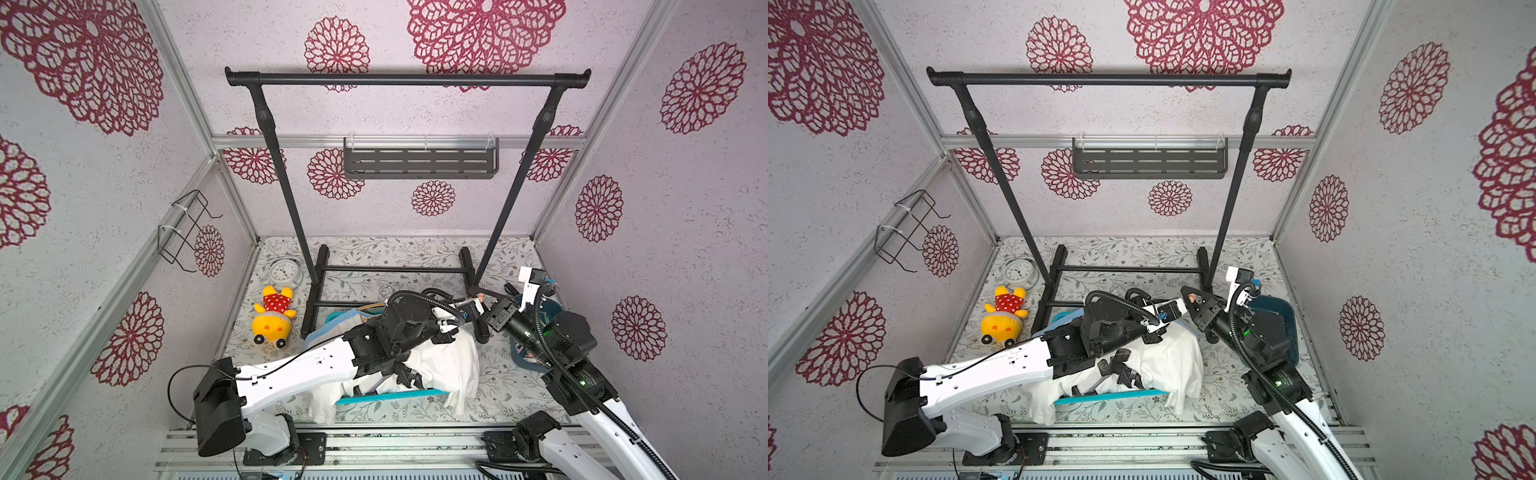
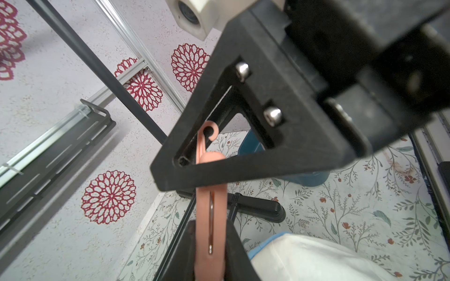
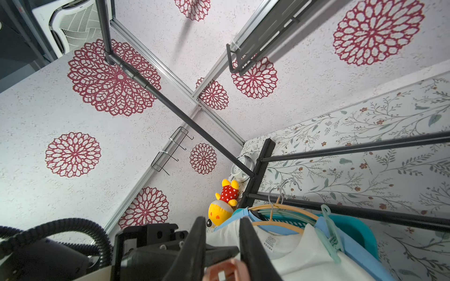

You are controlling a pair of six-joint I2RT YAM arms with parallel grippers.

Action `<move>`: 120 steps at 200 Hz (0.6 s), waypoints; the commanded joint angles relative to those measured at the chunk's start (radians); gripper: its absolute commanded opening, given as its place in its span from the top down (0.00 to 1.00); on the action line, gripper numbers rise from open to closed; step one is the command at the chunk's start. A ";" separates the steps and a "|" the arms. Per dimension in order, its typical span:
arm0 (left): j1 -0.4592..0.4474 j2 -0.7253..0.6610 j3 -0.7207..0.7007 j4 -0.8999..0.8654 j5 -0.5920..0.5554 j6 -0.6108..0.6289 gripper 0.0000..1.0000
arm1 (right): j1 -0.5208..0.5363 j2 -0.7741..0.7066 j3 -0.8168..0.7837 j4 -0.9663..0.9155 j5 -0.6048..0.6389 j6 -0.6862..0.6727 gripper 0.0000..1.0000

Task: Use clothespins to secure the t-shirt on both sides of the hanger
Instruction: Open the clothespin.

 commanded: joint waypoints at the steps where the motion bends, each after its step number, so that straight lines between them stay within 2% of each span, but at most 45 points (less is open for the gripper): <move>1: 0.003 -0.029 -0.036 0.054 -0.023 -0.022 0.57 | 0.002 -0.011 0.000 -0.036 0.081 -0.030 0.77; 20: 0.004 -0.056 -0.064 0.054 -0.020 -0.040 0.49 | 0.002 -0.010 0.002 -0.067 0.129 -0.036 0.80; 55: 0.003 -0.120 -0.093 -0.025 0.004 -0.112 0.47 | 0.001 -0.002 -0.005 -0.112 0.210 -0.045 0.86; 75: 0.011 -0.185 -0.112 -0.117 -0.022 -0.172 0.46 | 0.001 0.011 -0.012 -0.110 0.234 -0.070 0.88; 89: 0.043 -0.238 -0.128 -0.197 -0.028 -0.239 0.42 | 0.001 0.025 -0.010 -0.110 0.255 -0.084 0.94; 106: 0.113 -0.301 -0.136 -0.326 0.019 -0.344 0.37 | 0.001 0.044 -0.009 -0.101 0.260 -0.110 1.00; 120: 0.154 -0.345 -0.144 -0.433 0.010 -0.404 0.33 | 0.001 0.058 -0.006 -0.093 0.267 -0.126 1.00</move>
